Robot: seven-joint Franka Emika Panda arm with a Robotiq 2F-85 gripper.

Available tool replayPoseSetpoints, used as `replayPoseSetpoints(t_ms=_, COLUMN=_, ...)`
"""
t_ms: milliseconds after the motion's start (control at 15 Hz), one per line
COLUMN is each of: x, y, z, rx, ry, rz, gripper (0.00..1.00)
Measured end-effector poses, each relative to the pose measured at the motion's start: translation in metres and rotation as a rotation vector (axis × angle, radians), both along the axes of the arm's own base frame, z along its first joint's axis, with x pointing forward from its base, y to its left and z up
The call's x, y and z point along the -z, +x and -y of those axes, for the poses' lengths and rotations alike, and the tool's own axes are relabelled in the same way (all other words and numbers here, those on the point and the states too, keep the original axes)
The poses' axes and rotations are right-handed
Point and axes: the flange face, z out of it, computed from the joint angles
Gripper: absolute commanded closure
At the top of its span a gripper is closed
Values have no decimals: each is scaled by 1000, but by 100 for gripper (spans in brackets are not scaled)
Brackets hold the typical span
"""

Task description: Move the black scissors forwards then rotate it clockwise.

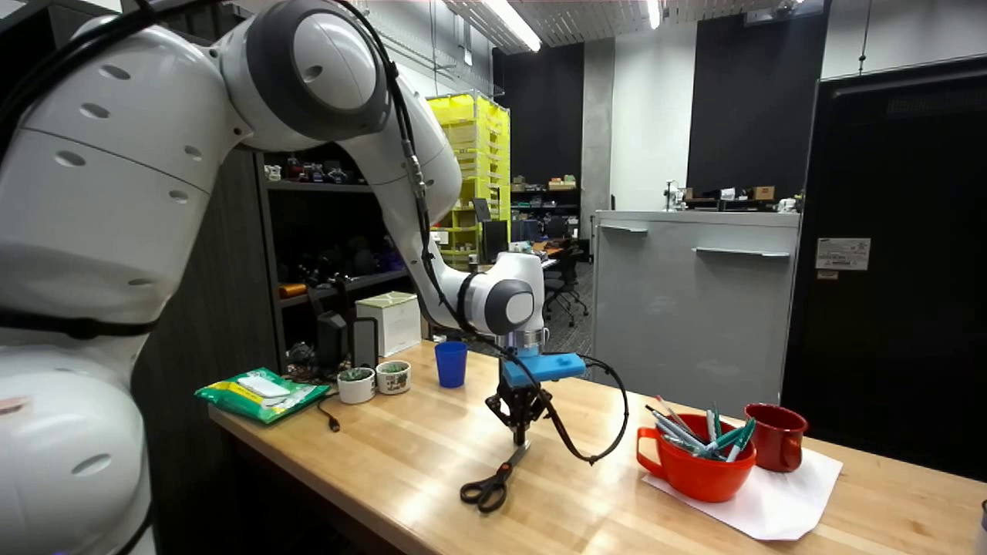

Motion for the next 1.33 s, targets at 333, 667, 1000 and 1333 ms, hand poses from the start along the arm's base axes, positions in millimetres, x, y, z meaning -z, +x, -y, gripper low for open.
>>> replayPoseSetpoints(t_ms=333, x=0, y=-1, z=5, rx=9, ry=-1, rz=1, gripper=100)
replayPoseSetpoints(t_ms=667, x=0, y=-2, z=12, rx=21, ry=-3, rz=2, gripper=100)
replayPoseSetpoints(t_ms=1000, x=0, y=-2, z=17, rx=29, ry=-5, rz=2, gripper=100)
replayPoseSetpoints(t_ms=1333, x=0, y=-3, z=20, rx=35, ry=-5, rz=2, gripper=100)
